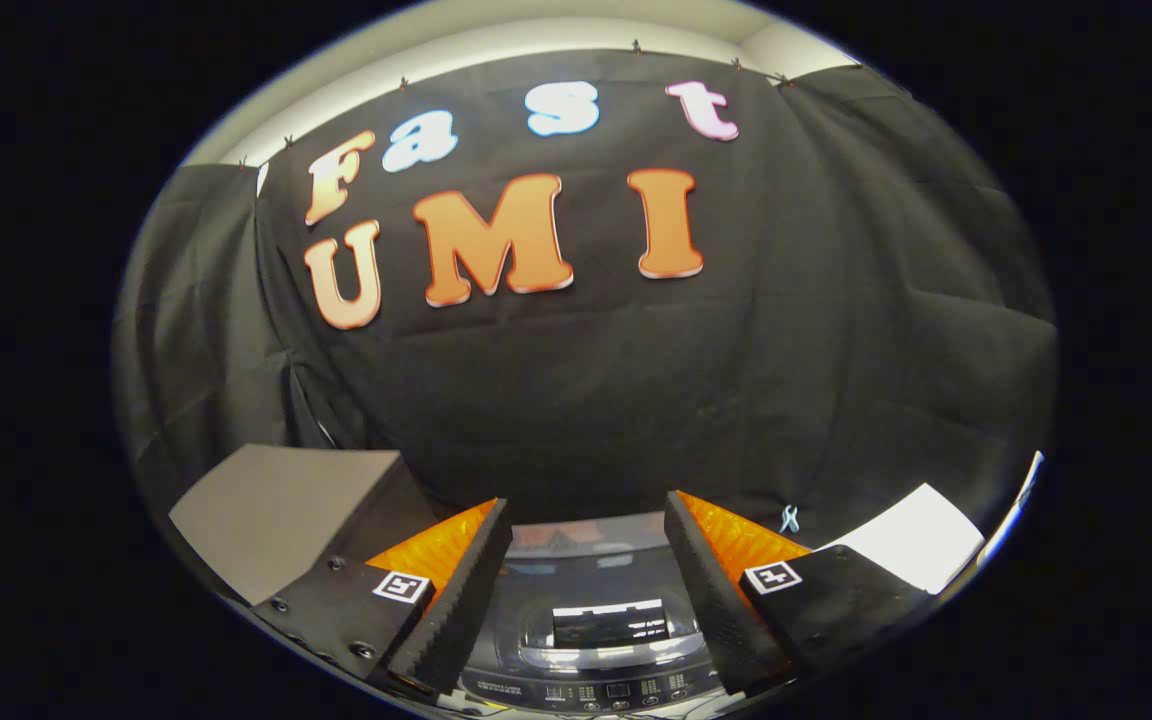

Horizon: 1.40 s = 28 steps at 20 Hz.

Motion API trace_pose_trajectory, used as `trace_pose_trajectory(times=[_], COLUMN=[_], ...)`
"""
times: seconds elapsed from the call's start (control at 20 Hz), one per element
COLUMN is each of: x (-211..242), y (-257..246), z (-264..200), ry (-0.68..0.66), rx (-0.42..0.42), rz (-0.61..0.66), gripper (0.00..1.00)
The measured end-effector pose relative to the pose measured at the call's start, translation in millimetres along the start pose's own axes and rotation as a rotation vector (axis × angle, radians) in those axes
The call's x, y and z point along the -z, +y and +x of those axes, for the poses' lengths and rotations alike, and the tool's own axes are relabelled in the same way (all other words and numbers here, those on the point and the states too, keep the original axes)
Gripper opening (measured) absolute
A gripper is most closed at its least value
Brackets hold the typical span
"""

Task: Put the clothes into the washing machine and then close the washing machine lid.

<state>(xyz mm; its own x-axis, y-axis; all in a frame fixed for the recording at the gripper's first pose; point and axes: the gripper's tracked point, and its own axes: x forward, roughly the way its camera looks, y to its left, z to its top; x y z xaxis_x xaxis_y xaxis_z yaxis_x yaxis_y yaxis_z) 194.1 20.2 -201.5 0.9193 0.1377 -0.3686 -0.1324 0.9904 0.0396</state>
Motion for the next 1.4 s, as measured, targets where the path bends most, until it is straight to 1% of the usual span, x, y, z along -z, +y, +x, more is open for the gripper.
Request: trace_pose_trajectory(times=[0.25,0.6,0.7,0.75,0.9,1.2,1.4], x=[-52,-105,-118,-121,-128,-128,-129], y=[-26,-64,-74,-81,-87,-102,-121], z=[-59,-137,-155,-163,-183,-202,-217], ry=[-0.09,-0.193,-0.223,-0.229,-0.241,-0.274,-0.283], rx=[0.003,0.003,0.011,0.017,0.001,-0.017,0.001], rz=[-0.05,-0.077,-0.101,-0.112,-0.116,-0.129,-0.12], gripper=[0.99,0.98,0.98,0.98,0.98,0.98,0.98])
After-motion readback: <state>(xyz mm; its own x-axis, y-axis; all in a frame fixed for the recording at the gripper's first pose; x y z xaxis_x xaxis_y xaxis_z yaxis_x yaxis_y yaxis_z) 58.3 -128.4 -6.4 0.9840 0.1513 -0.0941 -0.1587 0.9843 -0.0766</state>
